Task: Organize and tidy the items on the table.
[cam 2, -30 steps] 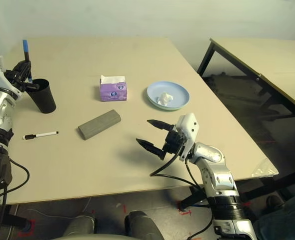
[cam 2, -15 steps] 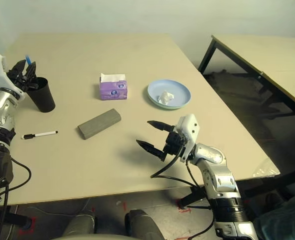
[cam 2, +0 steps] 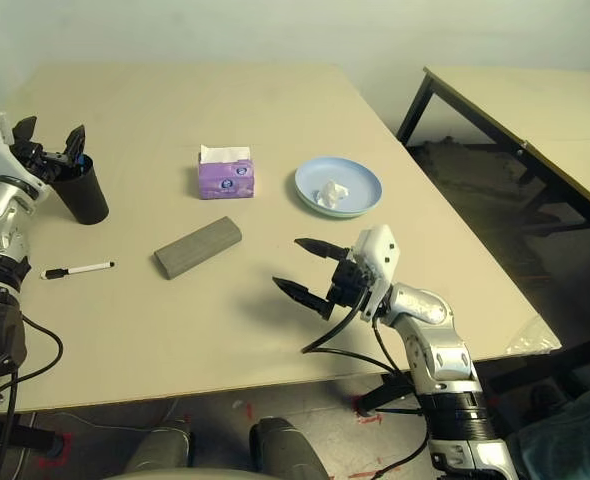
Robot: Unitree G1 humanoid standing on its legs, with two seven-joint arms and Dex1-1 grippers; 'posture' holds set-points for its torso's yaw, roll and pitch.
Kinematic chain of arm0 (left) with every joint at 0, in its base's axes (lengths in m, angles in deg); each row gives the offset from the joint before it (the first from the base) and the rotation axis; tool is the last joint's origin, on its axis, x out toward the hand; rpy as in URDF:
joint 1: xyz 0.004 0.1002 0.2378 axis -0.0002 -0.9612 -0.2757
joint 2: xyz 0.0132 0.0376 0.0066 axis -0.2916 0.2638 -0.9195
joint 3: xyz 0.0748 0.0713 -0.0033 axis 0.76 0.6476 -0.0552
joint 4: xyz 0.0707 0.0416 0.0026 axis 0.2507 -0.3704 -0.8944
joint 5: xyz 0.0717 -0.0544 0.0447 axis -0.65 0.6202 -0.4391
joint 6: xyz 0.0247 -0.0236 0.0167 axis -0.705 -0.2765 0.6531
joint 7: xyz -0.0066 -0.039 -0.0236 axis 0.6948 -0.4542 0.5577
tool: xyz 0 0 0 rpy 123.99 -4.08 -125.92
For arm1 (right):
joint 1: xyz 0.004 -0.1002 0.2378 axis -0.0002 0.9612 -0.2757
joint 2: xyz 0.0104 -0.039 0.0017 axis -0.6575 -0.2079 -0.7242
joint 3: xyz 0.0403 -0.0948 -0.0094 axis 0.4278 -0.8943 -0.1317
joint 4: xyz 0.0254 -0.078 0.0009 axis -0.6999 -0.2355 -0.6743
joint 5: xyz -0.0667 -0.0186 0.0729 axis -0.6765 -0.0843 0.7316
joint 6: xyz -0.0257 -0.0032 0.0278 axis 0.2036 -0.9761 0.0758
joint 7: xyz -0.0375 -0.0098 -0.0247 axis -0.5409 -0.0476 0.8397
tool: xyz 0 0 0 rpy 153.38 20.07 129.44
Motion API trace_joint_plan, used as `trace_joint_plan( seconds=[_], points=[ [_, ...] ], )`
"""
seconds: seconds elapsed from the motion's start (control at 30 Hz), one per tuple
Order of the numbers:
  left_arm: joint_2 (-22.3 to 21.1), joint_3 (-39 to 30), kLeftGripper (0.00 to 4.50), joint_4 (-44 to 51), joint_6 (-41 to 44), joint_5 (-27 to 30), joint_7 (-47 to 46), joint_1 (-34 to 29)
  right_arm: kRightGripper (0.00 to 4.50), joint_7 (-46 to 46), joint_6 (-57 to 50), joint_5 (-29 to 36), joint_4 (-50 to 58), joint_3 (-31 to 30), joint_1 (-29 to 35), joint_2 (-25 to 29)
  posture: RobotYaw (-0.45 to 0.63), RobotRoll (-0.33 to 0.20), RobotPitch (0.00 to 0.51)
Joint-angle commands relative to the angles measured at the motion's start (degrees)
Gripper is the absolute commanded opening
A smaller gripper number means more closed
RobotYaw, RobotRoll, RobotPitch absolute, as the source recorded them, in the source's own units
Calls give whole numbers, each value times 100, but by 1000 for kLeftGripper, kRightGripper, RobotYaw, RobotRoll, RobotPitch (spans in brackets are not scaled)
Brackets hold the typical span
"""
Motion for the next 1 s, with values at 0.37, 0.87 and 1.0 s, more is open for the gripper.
trace_joint_plan(
  seconds=[0.37, 0.87, 1.0],
  points=[
    [-2445, 1515, 4457, 3400, 2455, -330, 3911, -1549, 4500, -1242, 1023, -116, -381, -403, -66, 149, 15, 0, 50],
    [-2737, 2969, 4457, 2518, 2016, -2071, 4493, -1074, 4500, -1449, 1474, -272, -558, -796, -155, -14, -5, 0, 37],
    [-2341, 3146, 4457, 1940, 1720, -2289, 4424, -724, 4500, -1368, 1444, -286, -493, -805, -129, -2, -17, 0, 40]
  ],
)
